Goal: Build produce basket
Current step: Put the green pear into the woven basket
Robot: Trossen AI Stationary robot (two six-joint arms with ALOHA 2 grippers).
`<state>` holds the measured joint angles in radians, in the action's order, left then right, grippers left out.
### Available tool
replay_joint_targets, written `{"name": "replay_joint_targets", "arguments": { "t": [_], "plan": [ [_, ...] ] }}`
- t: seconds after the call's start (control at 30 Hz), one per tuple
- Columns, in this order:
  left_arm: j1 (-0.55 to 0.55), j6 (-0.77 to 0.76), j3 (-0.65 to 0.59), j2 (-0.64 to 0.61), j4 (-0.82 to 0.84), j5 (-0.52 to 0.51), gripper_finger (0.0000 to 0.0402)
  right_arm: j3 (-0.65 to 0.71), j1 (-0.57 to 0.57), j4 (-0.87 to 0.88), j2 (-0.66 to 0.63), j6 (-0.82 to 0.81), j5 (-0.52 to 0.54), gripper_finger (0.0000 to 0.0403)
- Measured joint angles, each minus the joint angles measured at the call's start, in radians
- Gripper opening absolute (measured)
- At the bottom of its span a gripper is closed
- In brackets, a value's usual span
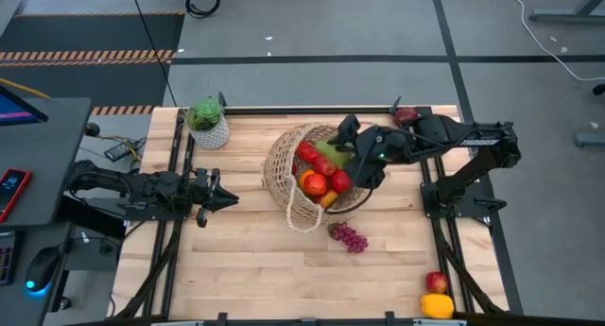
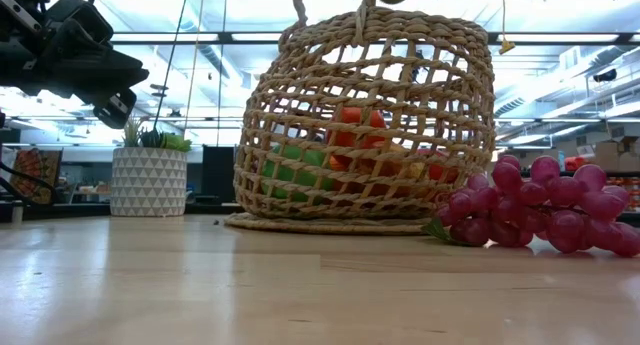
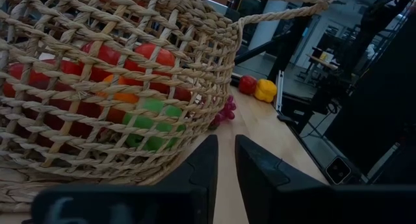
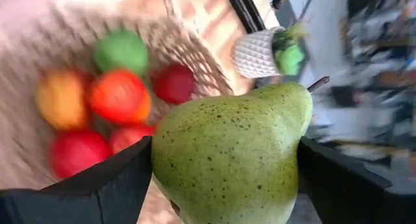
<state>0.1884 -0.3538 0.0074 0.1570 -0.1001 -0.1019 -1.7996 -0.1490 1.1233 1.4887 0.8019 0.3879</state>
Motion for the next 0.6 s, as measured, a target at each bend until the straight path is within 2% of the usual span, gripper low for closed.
{"name": "replay_joint_targets", "arguments": {
  "t": [0.27, 0.6],
  "plan": [
    [0.0, 0.0, 0.0, 0.0, 0.0, 0.0, 0.0063, 0.0, 0.046, 0.028, 0.0, -0.577, -0.172, 0.036],
    [0.0, 0.0, 0.0, 0.0, 0.0, 0.0, 0.0055, 0.082, 0.117, 0.078, 0.0, -1.165, -0.286, 0.036]
  ]
}}
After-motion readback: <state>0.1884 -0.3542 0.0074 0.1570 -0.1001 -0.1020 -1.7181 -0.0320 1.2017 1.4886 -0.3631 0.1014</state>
